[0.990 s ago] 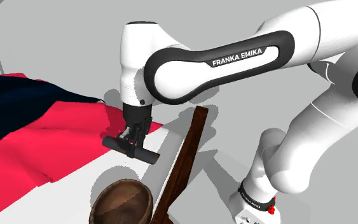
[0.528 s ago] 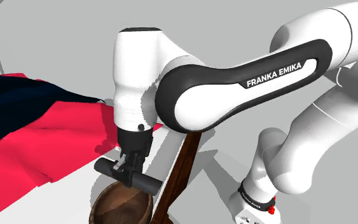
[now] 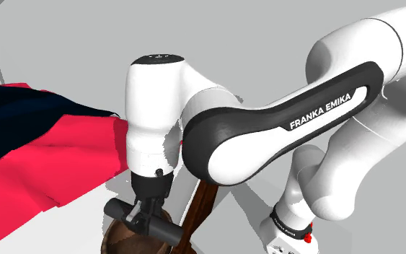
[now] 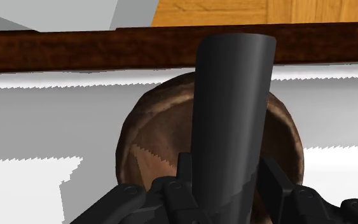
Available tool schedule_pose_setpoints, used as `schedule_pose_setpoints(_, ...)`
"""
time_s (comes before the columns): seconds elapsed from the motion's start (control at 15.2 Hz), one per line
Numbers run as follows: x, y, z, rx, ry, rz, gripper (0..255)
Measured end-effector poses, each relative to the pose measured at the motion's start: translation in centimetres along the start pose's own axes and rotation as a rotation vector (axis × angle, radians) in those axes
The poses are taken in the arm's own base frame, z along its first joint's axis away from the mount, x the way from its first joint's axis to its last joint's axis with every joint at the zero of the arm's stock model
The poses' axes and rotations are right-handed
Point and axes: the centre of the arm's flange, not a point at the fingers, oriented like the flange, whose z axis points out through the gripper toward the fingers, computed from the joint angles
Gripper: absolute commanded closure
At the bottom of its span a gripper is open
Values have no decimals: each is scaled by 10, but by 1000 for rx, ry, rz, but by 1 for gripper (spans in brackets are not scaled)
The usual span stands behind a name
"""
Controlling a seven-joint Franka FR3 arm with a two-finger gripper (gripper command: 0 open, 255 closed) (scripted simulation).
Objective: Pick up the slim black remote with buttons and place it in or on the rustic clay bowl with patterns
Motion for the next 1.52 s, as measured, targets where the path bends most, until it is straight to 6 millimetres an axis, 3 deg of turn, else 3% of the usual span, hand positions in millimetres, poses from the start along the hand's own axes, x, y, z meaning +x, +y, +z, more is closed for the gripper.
schedule_pose_setpoints(0.33, 0, 2, 29, 0, 0, 0, 255)
schedule_pose_setpoints(0.79, 0, 2, 34, 0, 1, 0, 255)
schedule_pose_setpoints(0.86, 0, 2, 34, 0, 1, 0, 0)
schedule_pose_setpoints(1.25, 0, 2, 34, 0, 1, 0, 0)
schedule_pose_setpoints(1.52, 1, 2, -6, 1, 2, 0, 0)
